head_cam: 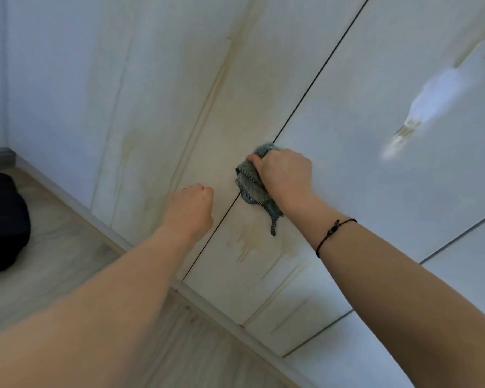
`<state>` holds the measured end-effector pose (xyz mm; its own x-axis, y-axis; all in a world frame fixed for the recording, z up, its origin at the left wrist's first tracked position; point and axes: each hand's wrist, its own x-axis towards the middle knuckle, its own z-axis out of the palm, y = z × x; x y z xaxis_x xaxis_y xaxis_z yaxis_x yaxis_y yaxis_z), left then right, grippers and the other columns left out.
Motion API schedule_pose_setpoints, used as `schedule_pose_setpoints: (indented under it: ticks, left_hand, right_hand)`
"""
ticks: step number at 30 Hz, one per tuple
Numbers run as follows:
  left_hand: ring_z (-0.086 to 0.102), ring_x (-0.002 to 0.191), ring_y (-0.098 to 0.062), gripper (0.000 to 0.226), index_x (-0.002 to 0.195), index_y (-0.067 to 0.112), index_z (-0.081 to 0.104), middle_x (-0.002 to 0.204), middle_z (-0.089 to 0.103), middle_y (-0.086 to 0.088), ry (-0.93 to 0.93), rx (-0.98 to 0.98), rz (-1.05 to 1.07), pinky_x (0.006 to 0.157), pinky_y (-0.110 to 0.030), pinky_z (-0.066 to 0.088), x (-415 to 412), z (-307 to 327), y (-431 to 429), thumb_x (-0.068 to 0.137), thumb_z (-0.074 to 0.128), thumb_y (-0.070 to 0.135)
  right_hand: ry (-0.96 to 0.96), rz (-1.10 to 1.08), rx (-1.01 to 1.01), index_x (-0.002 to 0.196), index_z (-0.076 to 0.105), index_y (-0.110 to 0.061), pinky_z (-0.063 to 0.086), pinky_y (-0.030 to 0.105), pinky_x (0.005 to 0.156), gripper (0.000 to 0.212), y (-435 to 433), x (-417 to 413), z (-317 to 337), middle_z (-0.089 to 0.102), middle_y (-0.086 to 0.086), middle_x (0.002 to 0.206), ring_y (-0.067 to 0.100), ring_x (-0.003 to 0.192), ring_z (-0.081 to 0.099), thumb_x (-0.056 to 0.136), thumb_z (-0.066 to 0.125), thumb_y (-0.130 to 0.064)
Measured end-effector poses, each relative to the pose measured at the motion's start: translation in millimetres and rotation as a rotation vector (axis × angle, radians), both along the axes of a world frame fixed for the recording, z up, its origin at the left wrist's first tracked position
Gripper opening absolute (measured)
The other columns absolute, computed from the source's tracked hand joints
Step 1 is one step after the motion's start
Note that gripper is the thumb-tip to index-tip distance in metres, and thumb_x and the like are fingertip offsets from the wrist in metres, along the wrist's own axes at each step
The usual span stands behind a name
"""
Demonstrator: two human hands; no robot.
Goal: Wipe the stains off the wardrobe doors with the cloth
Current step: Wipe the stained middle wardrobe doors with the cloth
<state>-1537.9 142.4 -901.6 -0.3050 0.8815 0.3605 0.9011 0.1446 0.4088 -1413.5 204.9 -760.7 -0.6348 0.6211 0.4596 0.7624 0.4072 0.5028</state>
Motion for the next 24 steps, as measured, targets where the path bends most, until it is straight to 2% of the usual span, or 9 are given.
schedule_pose_setpoints:
  ticks: [4,7,9,11,13,16,19,21,24]
  left_hand:
    - [0.061,0.110,-0.033,0.042,0.122,0.014,0.061,0.118,0.062,-0.009,0.080,-0.110,-0.020,0.085,-0.038,0.049,2,-16,1,0.082,0.052,0.006]
    - [0.062,0.109,-0.034,0.034,0.115,0.014,0.063,0.115,0.065,-0.011,0.016,-0.134,-0.085,0.088,-0.040,0.052,12,-17,8,0.083,0.054,0.008]
    - [0.061,0.110,-0.034,0.031,0.114,0.012,0.063,0.114,0.065,-0.013,0.013,-0.178,-0.118,0.089,-0.039,0.052,19,-25,14,0.084,0.054,0.010]
    - [0.059,0.115,-0.033,0.034,0.123,0.012,0.061,0.121,0.062,-0.014,0.032,-0.235,-0.122,0.091,-0.037,0.048,24,-37,18,0.090,0.054,0.012]
    - [0.058,0.119,-0.032,0.033,0.125,0.010,0.059,0.125,0.061,-0.015,0.035,-0.317,-0.120,0.093,-0.036,0.047,24,-55,23,0.093,0.054,0.013]
    - [0.059,0.119,-0.033,0.029,0.122,0.005,0.060,0.127,0.061,-0.018,-0.027,-0.488,-0.121,0.092,-0.036,0.048,20,-81,22,0.096,0.052,0.012]
    - [0.057,0.122,-0.031,0.032,0.126,0.006,0.060,0.132,0.060,-0.016,-0.100,-0.608,-0.239,0.091,-0.031,0.046,26,-91,17,0.097,0.049,0.010]
    - [0.060,0.118,-0.033,0.029,0.120,0.005,0.064,0.125,0.064,-0.017,-0.210,-0.532,-0.300,0.083,-0.028,0.044,36,-88,20,0.094,0.051,0.009]
    - [0.065,0.098,-0.036,0.018,0.102,0.006,0.062,0.105,0.070,-0.018,-0.304,-0.163,-0.266,0.074,-0.035,0.047,53,-66,33,0.092,0.049,0.011]
  right_hand:
    - [-0.212,-0.046,-0.104,0.118,0.068,-0.032,0.031,0.031,0.053,0.026,8,-7,-64,0.069,0.000,0.101,0.028,0.089,0.067,0.106,0.045,-0.034]
    - [-0.116,-0.086,-0.270,0.094,0.067,-0.016,0.038,0.032,0.061,0.025,4,-5,-126,0.071,0.006,0.095,0.030,0.088,0.069,0.104,0.045,-0.025]
    - [-0.110,-0.124,-0.395,0.095,0.065,-0.015,0.046,0.031,0.067,0.021,1,-4,-175,0.070,0.007,0.102,0.029,0.094,0.069,0.102,0.045,-0.015]
    - [-0.165,-0.171,-0.495,0.099,0.064,-0.015,0.054,0.032,0.077,0.020,1,-5,-216,0.069,0.005,0.109,0.025,0.100,0.068,0.104,0.045,-0.013]
    - [-0.174,-0.208,-0.544,0.092,0.061,-0.015,0.055,0.032,0.079,0.021,2,-6,-245,0.069,0.004,0.111,0.023,0.101,0.068,0.105,0.044,-0.013]
    - [-0.069,-0.241,-0.637,0.099,0.068,-0.015,0.046,0.031,0.074,0.024,4,-9,-254,0.070,0.005,0.108,0.026,0.100,0.068,0.103,0.045,-0.020]
    - [0.122,-0.279,-0.700,0.092,0.067,-0.015,0.044,0.032,0.071,0.031,2,-1,-242,0.070,0.008,0.102,0.028,0.097,0.067,0.102,0.045,-0.034]
    - [0.295,-0.271,-0.674,0.093,0.071,-0.009,0.042,0.034,0.069,0.047,3,11,-227,0.071,0.013,0.100,0.032,0.096,0.067,0.104,0.042,-0.044]
    - [0.572,-0.178,-0.588,0.089,0.075,-0.003,0.047,0.040,0.071,0.058,10,31,-196,0.073,0.018,0.093,0.037,0.089,0.068,0.105,0.039,-0.046]
